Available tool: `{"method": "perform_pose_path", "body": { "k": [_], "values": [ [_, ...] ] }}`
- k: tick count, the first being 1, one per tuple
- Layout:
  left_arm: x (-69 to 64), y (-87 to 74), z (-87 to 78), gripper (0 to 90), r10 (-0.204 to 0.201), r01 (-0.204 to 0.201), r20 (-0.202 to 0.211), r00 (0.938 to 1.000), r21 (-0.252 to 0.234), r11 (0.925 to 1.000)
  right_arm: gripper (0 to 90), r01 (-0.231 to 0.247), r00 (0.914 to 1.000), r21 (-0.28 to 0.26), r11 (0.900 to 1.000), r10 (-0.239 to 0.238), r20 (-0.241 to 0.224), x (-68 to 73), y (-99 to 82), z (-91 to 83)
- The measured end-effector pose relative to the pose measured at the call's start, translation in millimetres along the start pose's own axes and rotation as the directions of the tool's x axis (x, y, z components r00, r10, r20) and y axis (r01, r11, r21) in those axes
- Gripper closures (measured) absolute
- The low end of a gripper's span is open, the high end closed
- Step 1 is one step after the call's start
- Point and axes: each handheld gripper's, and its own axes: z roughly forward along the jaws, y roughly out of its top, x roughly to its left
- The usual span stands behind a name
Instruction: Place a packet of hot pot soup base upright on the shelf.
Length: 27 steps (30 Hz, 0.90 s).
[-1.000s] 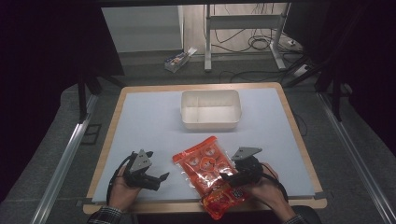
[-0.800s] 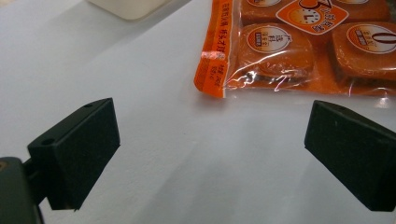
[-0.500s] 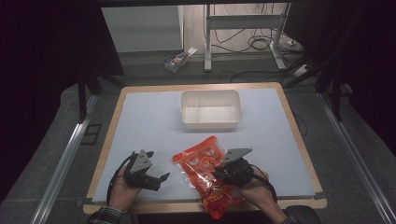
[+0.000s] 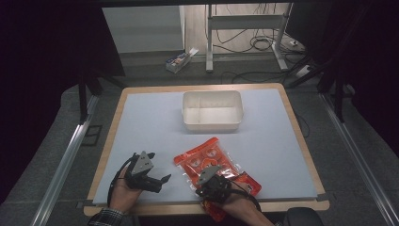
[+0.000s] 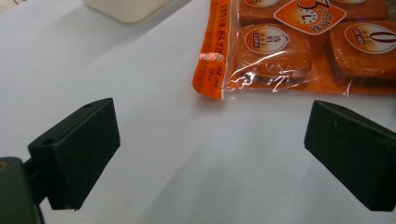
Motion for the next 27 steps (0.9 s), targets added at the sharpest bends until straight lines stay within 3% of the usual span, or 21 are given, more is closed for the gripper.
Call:
{"method": "perform_pose_path", "body": {
  "k": [4,13,23,27],
  "values": [
    [-0.2,0.0,-0.7,3.4,0.000,0.000,-0.001,1.0000,-0.004,1.0000,89.3,0.019,0.9995,0.016,0.9997,-0.020,0.024,2.1,0.7,0.3],
    [-0.7,-0.2,-1.0,3.6,-0.001,0.001,-0.002,1.0000,-0.003,1.0000,89.6,0.029,0.9992,0.046,0.9985,-0.030,0.026,-3.3,-2.8,-2.9],
    [-0.3,-0.3,-1.1,3.8,-0.001,0.001,-0.002,1.0000,-0.005,1.0000,89.5,-0.015,0.9995,0.075,0.9971,0.013,0.027,-16.6,-15.0,-15.2],
    [-0.4,-0.3,-0.9,3.8,-0.003,0.003,0.000,1.0000,-0.004,1.0000,89.6,-0.034,0.9984,0.083,0.9960,0.030,0.048,-22.7,-22.2,-21.6]
  ]
}}
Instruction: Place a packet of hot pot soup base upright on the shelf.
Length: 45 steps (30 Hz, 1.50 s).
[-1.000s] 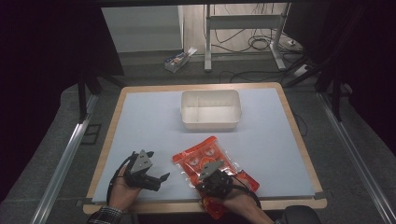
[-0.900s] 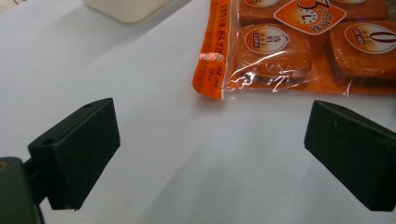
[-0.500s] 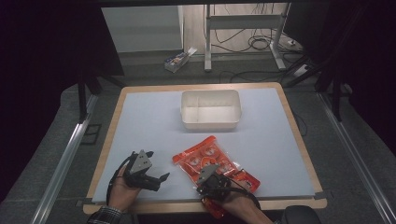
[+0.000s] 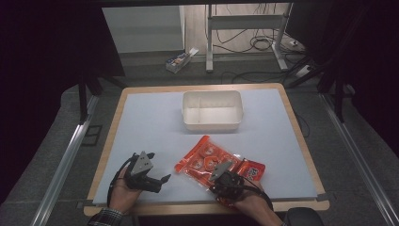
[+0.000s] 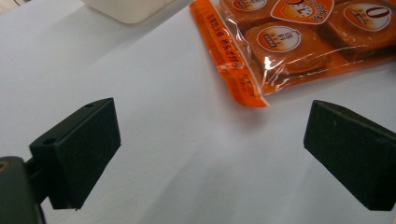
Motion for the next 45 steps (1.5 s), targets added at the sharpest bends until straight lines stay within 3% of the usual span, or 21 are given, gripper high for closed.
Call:
{"method": "perform_pose_path", "body": {
  "k": [8,17,24,39,42,43,44,45],
  "values": [
    [0.0,-0.1,0.0,3.9,0.000,0.000,-0.001,1.0000,0.001,1.0000,89.6,-0.052,0.9964,0.023,0.9984,0.050,0.068,-18.3,-17.0,-13.5],
    [-0.2,0.1,0.0,3.9,0.001,-0.001,-0.002,1.0000,0.001,1.0000,89.6,-0.084,0.9913,0.024,0.9962,0.081,0.104,-32.7,-27.9,-22.5],
    [-0.2,0.1,-0.1,4.0,0.002,-0.002,-0.002,1.0000,0.001,1.0000,89.6,-0.109,0.9793,0.028,0.9937,0.102,0.174,-43.9,-35.3,-29.0],
    [-0.4,0.3,0.5,4.0,0.005,-0.005,-0.002,1.0000,0.004,1.0000,89.6,-0.149,0.9607,0.009,0.9889,0.142,0.238,-57.1,-39.6,-30.7],
    [-0.5,0.3,0.6,4.1,0.005,-0.005,-0.003,1.0000,0.005,1.0000,89.4,-0.173,0.9632,-0.023,0.9847,0.174,0.205,-60.1,-43.2,-32.9],
    [-0.4,0.3,0.5,4.1,0.005,-0.005,-0.003,1.0000,0.005,1.0000,89.2,-0.208,0.9671,-0.077,0.9751,0.217,0.134,-64.7,-48.6,-37.5],
    [-0.3,0.3,0.6,4.1,0.005,-0.005,-0.003,1.0000,0.005,1.0000,89.2,-0.208,0.9671,-0.077,0.9751,0.217,0.134,-64.7,-48.6,-37.5],
    [-0.2,0.2,0.7,4.1,0.004,-0.004,-0.003,1.0000,0.005,1.0000,89.1,-0.225,0.9629,-0.105,0.9686,0.238,0.128,-65.6,-50.4,-40.9]
  ]
}}
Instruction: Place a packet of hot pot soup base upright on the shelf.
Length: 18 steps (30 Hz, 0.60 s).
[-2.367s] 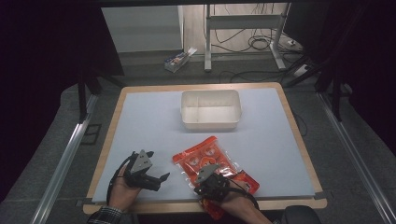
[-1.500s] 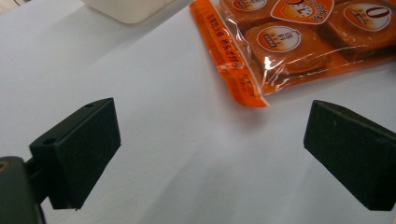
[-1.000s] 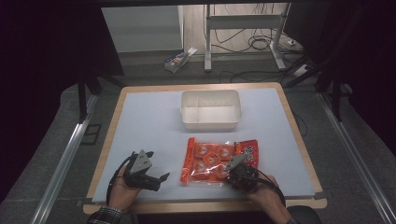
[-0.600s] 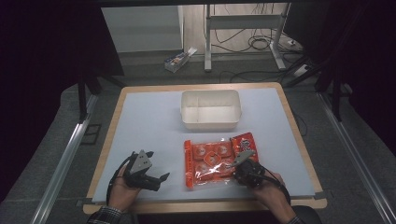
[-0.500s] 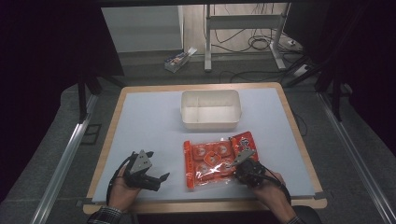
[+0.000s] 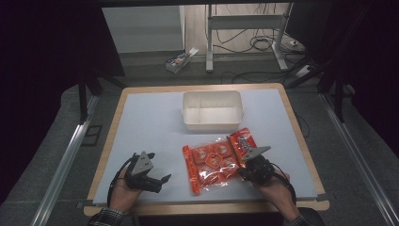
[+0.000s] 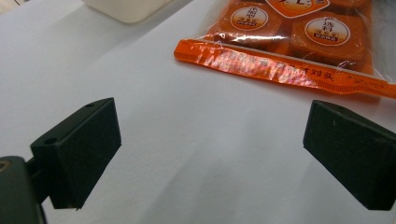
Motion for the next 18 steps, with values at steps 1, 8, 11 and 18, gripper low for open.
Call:
{"method": "perform_pose_path", "body": {
  "k": [1,8,11,18],
  "values": [
    [0.1,0.0,0.1,4.1,-0.001,0.001,0.000,1.0000,0.000,1.0000,88.4,0.001,0.9999,-0.021,0.9998,-0.001,0.015,-1.0,-0.7,-4.1],
    [-0.3,0.0,0.0,4.1,0.002,-0.002,-0.002,1.0000,0.002,1.0000,61.1,-0.052,0.9859,-0.085,0.9950,0.065,0.154,-17.8,-12.3,-24.8],
    [-0.3,0.1,0.3,4.1,0.003,-0.003,-0.002,1.0000,0.004,1.0000,45.9,-0.100,0.9725,-0.127,0.9869,0.124,0.197,-29.3,-18.9,-32.2],
    [-0.7,0.2,0.7,4.1,0.008,-0.008,-0.003,1.0000,0.008,0.9999,36.9,-0.152,0.9684,-0.139,0.9786,0.175,0.177,-40.9,-25.8,-26.2]
  ]
}}
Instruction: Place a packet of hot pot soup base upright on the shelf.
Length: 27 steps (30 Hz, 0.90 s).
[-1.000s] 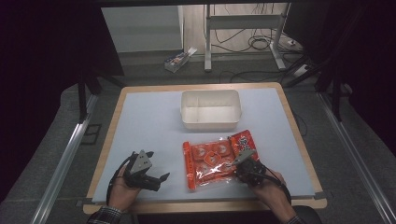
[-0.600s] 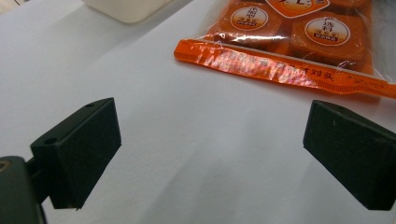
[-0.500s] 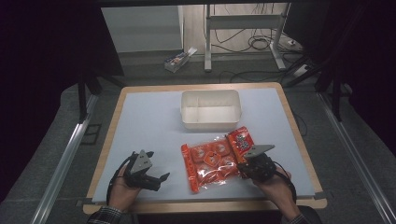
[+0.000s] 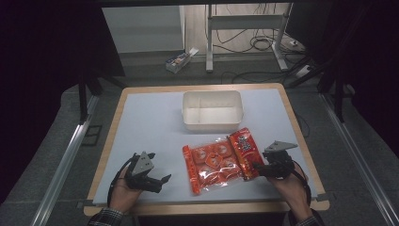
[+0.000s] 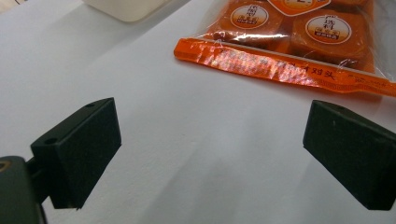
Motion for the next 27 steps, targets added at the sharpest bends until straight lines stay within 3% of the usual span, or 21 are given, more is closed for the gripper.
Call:
{"method": "perform_pose_path", "body": {
  "k": [10,14,17,19,20,24,27],
  "values": [
    [-0.3,0.1,1.1,4.2,0.004,-0.004,-0.001,1.0000,0.006,1.0000,37.1,-0.009,0.9986,-0.006,0.9999,0.008,-0.051,4.3,8.8,23.9],
    [-0.4,0.1,1.5,4.2,0.006,-0.006,-0.001,1.0000,0.008,1.0000,47.7,-0.001,0.9985,0.003,1.0000,0.001,-0.054,7.6,14.9,34.3],
    [-0.5,0.2,1.9,4.2,0.007,-0.007,-0.001,1.0000,0.010,0.9999,56.9,0.015,0.9995,-0.006,0.9999,-0.015,-0.026,9.2,20.6,40.1],
    [-0.5,0.3,2.3,4.2,0.006,-0.006,-0.001,1.0000,0.010,0.9999,67.7,-0.006,0.9997,0.004,1.0000,0.007,-0.023,8.8,25.5,47.1],
    [-0.6,0.4,2.4,4.2,0.006,-0.006,-0.001,1.0000,0.010,0.9999,67.7,-0.006,0.9997,0.004,1.0000,0.007,-0.023,8.8,25.5,47.1],
    [-0.6,0.4,2.5,4.2,0.007,-0.007,-0.001,1.0000,0.010,0.9999,85.0,-0.024,0.9960,0.023,0.9995,0.025,-0.085,8.5,30.0,51.7],
    [-0.5,0.3,2.2,4.2,0.005,-0.005,-0.001,1.0000,0.007,1.0000,88.7,-0.048,0.9916,0.037,0.9981,0.052,-0.119,7.1,32.8,51.3]
  ]
}}
